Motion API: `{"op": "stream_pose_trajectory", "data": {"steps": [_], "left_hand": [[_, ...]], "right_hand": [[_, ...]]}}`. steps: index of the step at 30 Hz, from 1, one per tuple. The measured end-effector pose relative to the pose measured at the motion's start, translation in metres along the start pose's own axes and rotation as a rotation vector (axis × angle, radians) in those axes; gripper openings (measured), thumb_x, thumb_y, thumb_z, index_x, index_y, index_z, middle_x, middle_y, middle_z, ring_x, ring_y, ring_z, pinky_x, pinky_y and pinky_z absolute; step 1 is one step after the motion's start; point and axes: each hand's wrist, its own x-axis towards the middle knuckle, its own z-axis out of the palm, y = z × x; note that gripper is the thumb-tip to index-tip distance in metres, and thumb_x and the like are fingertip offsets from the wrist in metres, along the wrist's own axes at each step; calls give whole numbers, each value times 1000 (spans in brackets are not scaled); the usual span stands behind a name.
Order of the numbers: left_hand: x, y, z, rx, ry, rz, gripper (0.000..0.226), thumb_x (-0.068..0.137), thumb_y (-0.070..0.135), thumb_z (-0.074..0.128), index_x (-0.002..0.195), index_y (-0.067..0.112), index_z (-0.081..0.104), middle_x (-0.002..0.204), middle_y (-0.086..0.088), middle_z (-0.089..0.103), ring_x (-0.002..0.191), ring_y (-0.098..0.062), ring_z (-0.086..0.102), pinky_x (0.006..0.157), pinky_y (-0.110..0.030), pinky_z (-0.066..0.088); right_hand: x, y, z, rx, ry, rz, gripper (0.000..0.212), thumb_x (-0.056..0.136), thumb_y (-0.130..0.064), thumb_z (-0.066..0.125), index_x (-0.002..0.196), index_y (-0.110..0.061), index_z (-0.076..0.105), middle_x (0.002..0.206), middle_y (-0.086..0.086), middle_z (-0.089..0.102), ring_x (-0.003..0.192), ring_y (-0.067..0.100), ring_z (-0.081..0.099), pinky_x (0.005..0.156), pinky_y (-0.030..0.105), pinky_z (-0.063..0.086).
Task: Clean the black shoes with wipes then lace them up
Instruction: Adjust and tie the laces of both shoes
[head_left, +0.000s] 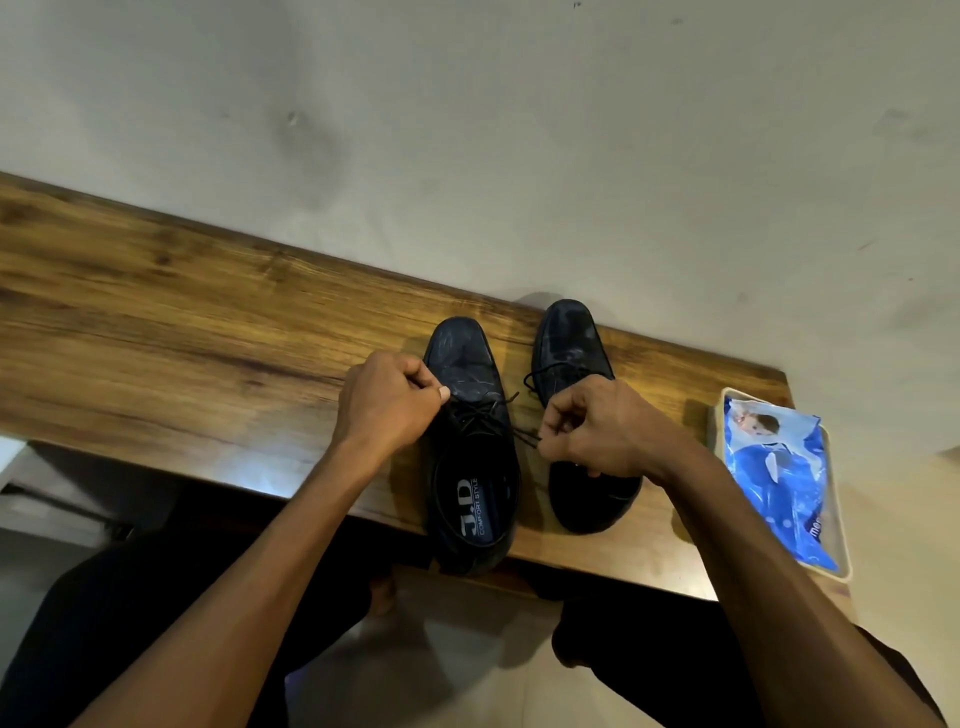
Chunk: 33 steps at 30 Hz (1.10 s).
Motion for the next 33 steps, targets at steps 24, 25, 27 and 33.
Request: {"op": "stream_pose_trajectory", "data": {"steps": [24, 25, 27, 33], "left_hand": [[3, -5, 8, 140, 89, 52, 14, 81, 8, 73, 70, 15, 69, 69, 13, 63, 61, 2, 53, 51, -14, 31], [3, -5, 8, 151, 92, 52, 13, 81, 8, 73, 70, 15, 70, 69, 12, 63, 61, 2, 53, 51, -15, 30], [3, -7, 9, 165, 91, 56, 13, 82, 9, 73, 71, 15, 70, 70, 11, 64, 61, 0, 54, 50, -16, 30], [2, -1, 1, 42, 32, 205, 7, 87, 15, 73, 81, 18, 72, 81, 8, 68, 73, -2, 60, 62, -14, 39]], "right_hand": [[-1, 5, 10, -62, 74, -42, 11, 82, -25, 72, 74, -19, 68, 72, -6, 66, 67, 5, 58, 61, 21, 44], [-1, 5, 10, -63, 73, -44, 11, 81, -25, 73, 74, -19, 68, 72, -7, 66, 67, 5, 58, 61, 20, 43], [-2, 6, 11, -64, 72, -50, 10, 81, -24, 73, 74, -20, 68, 72, -8, 66, 66, 3, 57, 61, 18, 42], [-6, 7, 5, 152, 129, -82, 16, 89, -23, 67, 75, -14, 69, 67, -6, 65, 59, 5, 57, 55, 22, 44]]}}
